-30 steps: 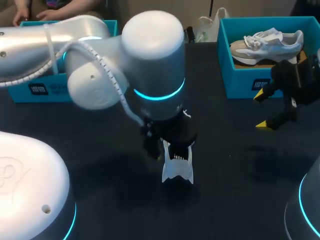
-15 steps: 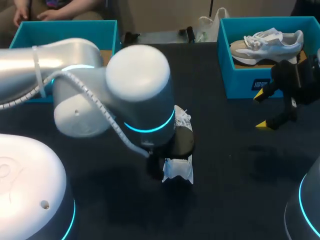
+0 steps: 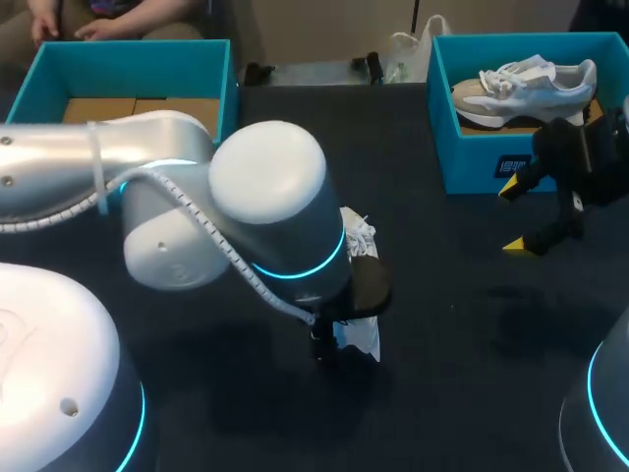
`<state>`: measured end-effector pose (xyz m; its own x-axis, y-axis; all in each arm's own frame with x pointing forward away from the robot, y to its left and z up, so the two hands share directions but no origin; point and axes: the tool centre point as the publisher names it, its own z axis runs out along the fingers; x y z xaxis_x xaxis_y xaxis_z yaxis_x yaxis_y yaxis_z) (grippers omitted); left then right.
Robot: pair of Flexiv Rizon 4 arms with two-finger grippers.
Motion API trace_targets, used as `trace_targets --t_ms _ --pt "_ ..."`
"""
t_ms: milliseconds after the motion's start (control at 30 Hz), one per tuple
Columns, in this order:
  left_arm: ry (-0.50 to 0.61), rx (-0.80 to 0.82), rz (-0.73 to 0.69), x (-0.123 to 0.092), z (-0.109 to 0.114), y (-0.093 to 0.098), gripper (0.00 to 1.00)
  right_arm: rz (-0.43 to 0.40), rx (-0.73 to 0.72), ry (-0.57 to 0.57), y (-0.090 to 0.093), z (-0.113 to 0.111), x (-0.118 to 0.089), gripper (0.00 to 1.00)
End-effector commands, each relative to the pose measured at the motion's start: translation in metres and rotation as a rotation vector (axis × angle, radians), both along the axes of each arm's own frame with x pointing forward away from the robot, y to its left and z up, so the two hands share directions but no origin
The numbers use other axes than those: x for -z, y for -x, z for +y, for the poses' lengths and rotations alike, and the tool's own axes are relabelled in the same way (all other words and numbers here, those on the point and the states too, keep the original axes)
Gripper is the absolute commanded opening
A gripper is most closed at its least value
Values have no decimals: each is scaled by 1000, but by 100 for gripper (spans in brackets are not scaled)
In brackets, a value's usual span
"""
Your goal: Take the shoe out of the shoebox, open the shoe tongue, remove and reinsert the insole, then place the shoe into the shoebox
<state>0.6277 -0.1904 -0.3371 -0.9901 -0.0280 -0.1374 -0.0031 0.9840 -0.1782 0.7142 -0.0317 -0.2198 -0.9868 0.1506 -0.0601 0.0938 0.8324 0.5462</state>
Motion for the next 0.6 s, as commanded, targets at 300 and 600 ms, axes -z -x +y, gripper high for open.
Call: trace_targets --t_ms 300,600 --pt "-89 62 30 26 -20 -10 94 0 2 3 1 0 0 100" --pt "-149 71 37 42 -21 -5 84 0 2 3 1 0 0 100"
